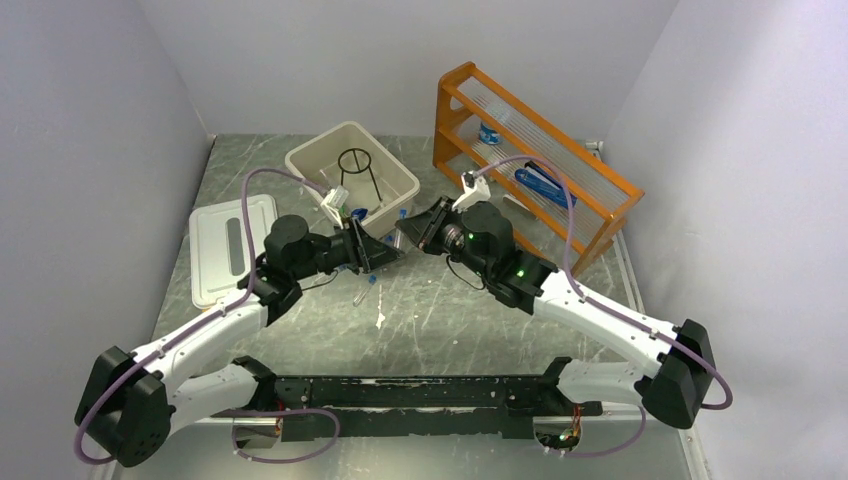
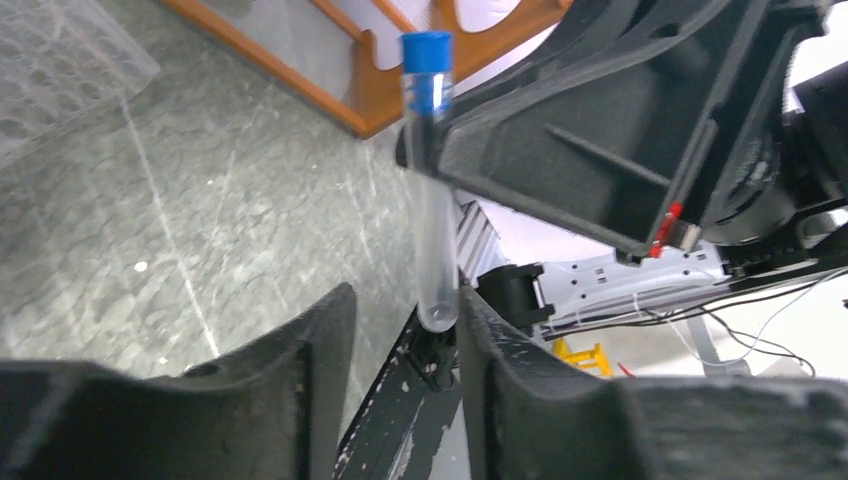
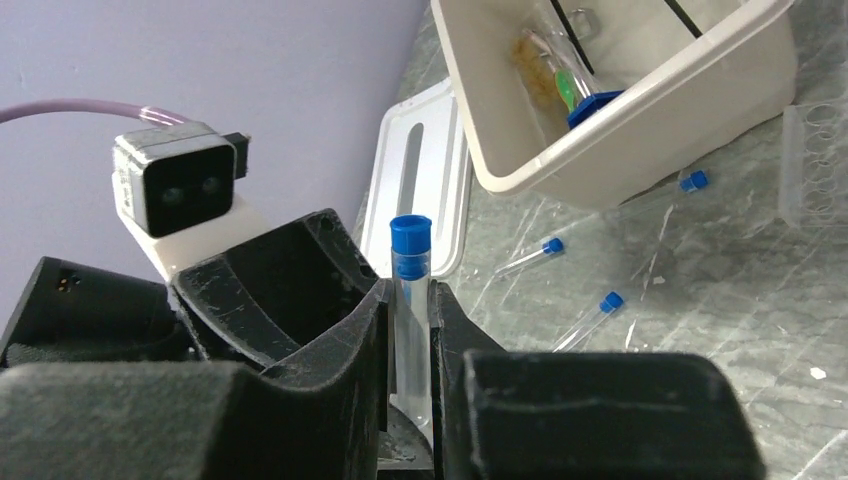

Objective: Organize the chemistry lab equipment

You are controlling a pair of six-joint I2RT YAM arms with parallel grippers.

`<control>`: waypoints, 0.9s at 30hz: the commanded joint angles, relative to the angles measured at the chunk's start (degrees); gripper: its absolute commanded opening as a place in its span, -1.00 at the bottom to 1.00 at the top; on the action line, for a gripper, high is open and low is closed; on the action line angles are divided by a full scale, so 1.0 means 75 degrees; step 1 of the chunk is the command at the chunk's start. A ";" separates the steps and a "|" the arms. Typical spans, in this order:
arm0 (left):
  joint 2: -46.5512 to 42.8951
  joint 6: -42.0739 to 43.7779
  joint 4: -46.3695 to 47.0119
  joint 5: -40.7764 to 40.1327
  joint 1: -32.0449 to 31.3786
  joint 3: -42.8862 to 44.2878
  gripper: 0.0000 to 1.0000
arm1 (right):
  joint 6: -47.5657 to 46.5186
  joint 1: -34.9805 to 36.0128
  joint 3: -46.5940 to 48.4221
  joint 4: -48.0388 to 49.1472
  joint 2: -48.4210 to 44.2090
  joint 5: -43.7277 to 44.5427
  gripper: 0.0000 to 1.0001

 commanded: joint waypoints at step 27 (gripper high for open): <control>0.0197 0.4085 -0.1755 0.0471 -0.0279 0.1832 -0.90 | -0.0011 -0.0372 0.1077 -0.2466 -0.0300 -0.0831 0.06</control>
